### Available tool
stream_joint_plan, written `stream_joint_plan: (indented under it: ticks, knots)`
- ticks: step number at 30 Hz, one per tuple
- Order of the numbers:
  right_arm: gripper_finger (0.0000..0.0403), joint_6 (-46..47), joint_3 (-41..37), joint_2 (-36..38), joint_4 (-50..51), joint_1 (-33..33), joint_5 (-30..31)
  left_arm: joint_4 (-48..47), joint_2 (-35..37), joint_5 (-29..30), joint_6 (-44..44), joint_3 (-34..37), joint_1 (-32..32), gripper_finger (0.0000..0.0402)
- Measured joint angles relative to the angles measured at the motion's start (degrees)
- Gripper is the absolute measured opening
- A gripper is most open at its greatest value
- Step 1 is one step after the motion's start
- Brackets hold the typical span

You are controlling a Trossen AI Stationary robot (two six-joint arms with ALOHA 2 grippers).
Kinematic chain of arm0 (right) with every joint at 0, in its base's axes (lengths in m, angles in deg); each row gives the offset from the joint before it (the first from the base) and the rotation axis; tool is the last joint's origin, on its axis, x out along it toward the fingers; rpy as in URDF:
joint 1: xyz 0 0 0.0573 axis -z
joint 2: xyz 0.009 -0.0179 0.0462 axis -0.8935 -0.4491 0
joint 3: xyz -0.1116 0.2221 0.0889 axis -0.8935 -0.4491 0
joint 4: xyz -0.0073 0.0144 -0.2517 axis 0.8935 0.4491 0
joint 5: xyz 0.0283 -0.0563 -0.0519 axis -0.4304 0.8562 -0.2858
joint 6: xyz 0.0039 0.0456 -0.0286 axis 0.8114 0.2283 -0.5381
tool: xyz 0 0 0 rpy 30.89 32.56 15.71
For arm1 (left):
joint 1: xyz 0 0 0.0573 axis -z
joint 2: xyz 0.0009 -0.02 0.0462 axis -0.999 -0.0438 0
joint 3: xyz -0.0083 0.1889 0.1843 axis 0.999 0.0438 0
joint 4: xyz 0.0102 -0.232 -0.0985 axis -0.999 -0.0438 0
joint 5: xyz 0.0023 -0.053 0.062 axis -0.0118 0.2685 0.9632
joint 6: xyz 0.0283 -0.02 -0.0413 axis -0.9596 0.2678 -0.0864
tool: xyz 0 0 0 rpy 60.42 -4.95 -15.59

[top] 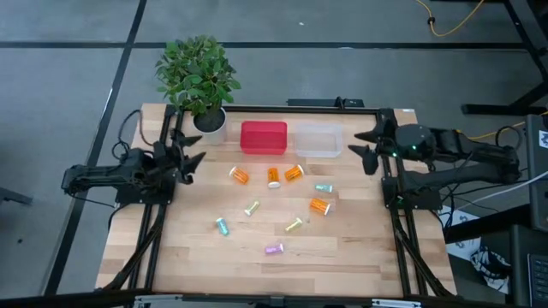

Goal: Pick and place medicine bottles into bin by pill shape (circle, oval)
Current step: Put the right blue tablet bottle into the transparent bin

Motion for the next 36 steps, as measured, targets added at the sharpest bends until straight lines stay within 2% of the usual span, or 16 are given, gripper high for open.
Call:
stream_joint_plan:
  ticks: [3,5,7,10,13,17,20,24,30,33,36]
  knots:
    - [0.0233,1.6,0.5,-1.6,0.4,2.6,-5.2,-14.1,-1.3,0.1,5.0,-3.3,0.0,0.0266]
    - [0.0233,2.8,0.5,-2.5,1.0,4.0,-10.7,-19.1,-3.1,1.4,10.1,-4.9,0.0,0.0266]
    - [0.0233,2.6,0.5,-3.3,0.4,5.0,-15.5,-19.4,-4.7,1.8,13.7,-5.6,-0.1,0.0266]
    - [0.0233,1.5,0.5,-5.2,-1.5,6.1,-18.7,-18.4,-5.7,3.6,15.0,-5.7,-0.1,0.0266]
    - [0.0233,1.4,0.5,-6.9,-3.7,6.2,-19.4,-14.1,-6.9,12.1,15.0,-5.7,-0.5,0.0266]
    - [0.0233,-2.0,0.5,-8.8,-4.6,6.2,-20.0,-13.2,-7.1,14.8,12.7,-5.7,-1.5,0.0266]
    - [0.0233,-3.1,0.5,-10.5,-4.5,6.2,-20.0,-13.7,-7.2,13.7,8.1,-5.7,-1.5,0.0266]
    - [0.0233,-5.8,-0.1,-13.5,-4.8,6.2,-19.3,-17.1,-8.5,7.4,7.5,-5.6,-1.4,0.0266]
    - [0.0233,1.3,-0.1,-18.7,-8.0,6.0,-21.4,-12.9,-8.6,0.8,8.7,-5.8,0.3,0.0265]
    - [0.0233,1.4,-0.1,-20.7,-7.0,4.9,-22.8,-14.6,-9.1,0.5,7.4,-7.5,2.6,0.0265]
    - [0.0233,3.2,-0.1,-22.2,-6.6,2.9,-24.6,-17.2,-12.9,4.4,7.4,-9.4,5.0,0.0265]
